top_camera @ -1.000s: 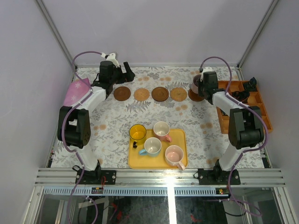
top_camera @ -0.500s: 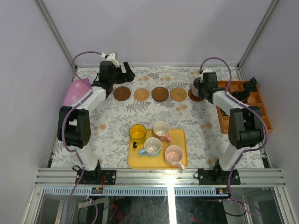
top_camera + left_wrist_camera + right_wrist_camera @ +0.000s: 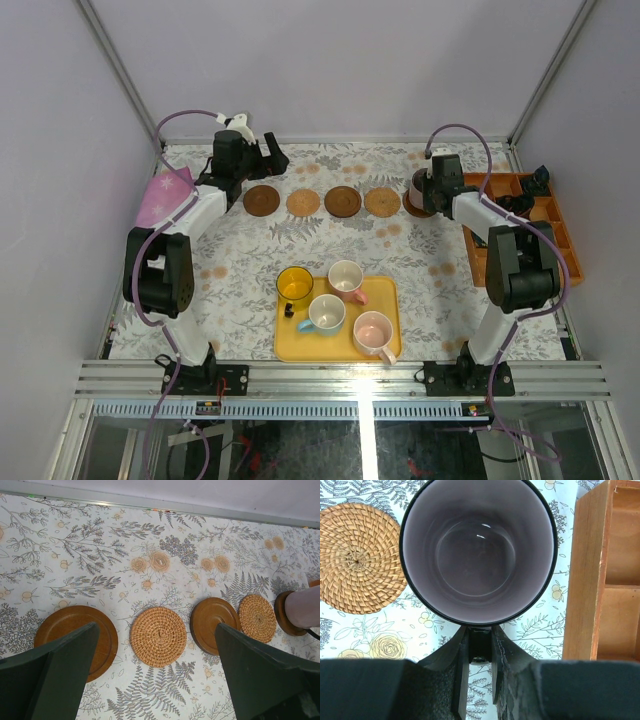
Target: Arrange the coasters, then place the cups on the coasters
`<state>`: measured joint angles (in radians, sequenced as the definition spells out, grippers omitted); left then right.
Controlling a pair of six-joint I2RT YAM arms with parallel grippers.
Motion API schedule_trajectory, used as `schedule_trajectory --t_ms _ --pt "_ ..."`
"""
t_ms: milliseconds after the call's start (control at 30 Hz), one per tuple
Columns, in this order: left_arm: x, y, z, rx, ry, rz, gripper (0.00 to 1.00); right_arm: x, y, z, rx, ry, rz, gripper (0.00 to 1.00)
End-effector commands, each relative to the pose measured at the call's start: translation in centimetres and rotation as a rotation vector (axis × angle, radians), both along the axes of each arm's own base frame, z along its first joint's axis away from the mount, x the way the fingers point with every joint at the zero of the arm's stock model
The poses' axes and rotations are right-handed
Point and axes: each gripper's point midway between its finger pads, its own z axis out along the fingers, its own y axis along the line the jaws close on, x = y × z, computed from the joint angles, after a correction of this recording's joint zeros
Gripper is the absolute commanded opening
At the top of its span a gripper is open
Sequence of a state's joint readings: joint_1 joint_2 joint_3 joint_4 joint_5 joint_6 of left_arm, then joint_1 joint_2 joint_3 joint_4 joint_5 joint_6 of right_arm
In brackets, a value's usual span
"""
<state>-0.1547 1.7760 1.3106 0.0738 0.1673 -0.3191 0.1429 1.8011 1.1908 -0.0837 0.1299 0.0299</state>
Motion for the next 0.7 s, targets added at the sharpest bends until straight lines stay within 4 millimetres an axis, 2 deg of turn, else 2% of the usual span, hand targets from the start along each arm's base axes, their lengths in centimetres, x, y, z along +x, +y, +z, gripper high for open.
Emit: schedule_trajectory --t_ms 0,300,433,600,667 --pt "0.9 0.3 1.5 -0.005 -0.051 0.014 1.00 3.4 0.2 4.7 0.024 -0.163 -0.019 0.00" --pt "1.1 0.2 1.4 -0.003 -0.048 0.008 1.00 2.4 -0.2 5.5 0.023 -0.156 -0.033 0.00" --pt "1.2 0.0 1.2 -0.009 -0.045 0.002 1.00 1.9 -0.2 5.2 0.023 -0.141 -0.032 0.00" --pt "1.3 -0.1 1.3 -0.011 -0.049 0.000 1.00 1.5 -0.2 4.7 0.021 -0.118 -0.034 0.08" --pt "1.3 0.0 1.3 -0.009 -0.050 0.001 1.00 1.4 -0.2 4.7 0.022 -0.114 -0.034 0.18"
